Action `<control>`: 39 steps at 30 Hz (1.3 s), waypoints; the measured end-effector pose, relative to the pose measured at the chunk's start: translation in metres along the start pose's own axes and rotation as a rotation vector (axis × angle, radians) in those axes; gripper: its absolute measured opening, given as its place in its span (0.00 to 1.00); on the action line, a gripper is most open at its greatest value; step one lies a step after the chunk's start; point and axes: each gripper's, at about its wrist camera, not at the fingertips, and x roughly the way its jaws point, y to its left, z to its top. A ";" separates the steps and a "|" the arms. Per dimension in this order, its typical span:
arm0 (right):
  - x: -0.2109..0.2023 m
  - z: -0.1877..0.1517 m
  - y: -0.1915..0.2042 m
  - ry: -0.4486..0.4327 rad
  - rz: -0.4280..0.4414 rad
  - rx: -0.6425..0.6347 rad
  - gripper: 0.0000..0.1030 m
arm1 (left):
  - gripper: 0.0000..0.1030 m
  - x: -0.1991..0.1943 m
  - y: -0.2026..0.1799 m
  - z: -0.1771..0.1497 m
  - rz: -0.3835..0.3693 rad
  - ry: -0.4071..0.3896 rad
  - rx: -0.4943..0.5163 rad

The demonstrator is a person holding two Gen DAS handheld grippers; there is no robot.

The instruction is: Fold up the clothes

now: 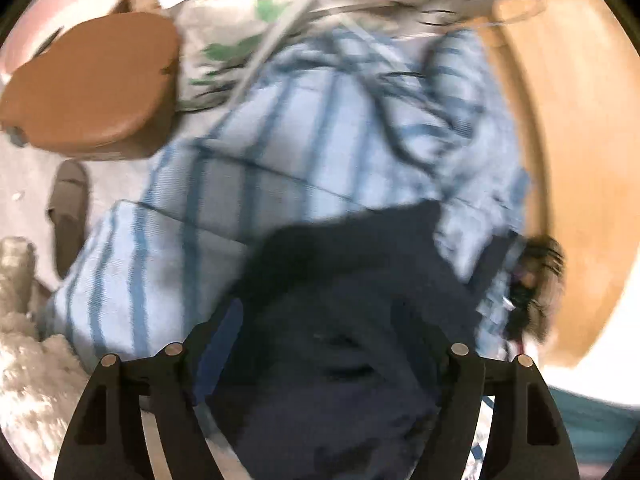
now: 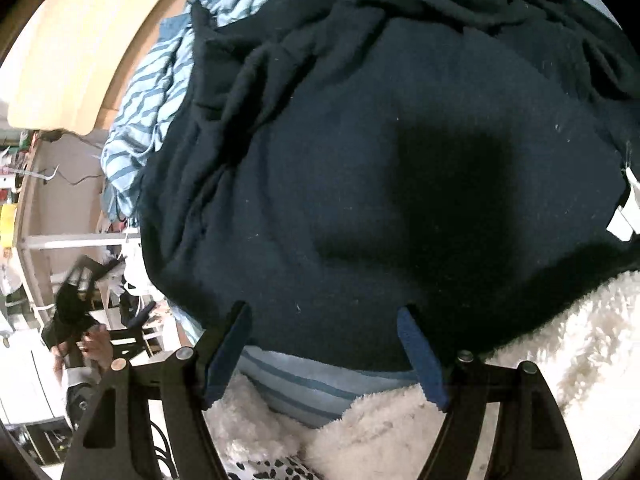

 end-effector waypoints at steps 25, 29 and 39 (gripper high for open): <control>0.006 -0.028 0.025 0.013 -0.076 -0.095 0.78 | 0.75 0.018 0.029 -0.004 -0.112 0.231 0.035; 0.007 -0.028 0.044 0.007 -0.068 -0.128 0.78 | 0.75 0.016 0.036 0.011 -0.110 0.212 0.001; 0.022 -0.024 0.090 0.026 -0.105 -0.257 0.78 | 0.75 0.035 0.024 0.038 -0.096 0.223 0.052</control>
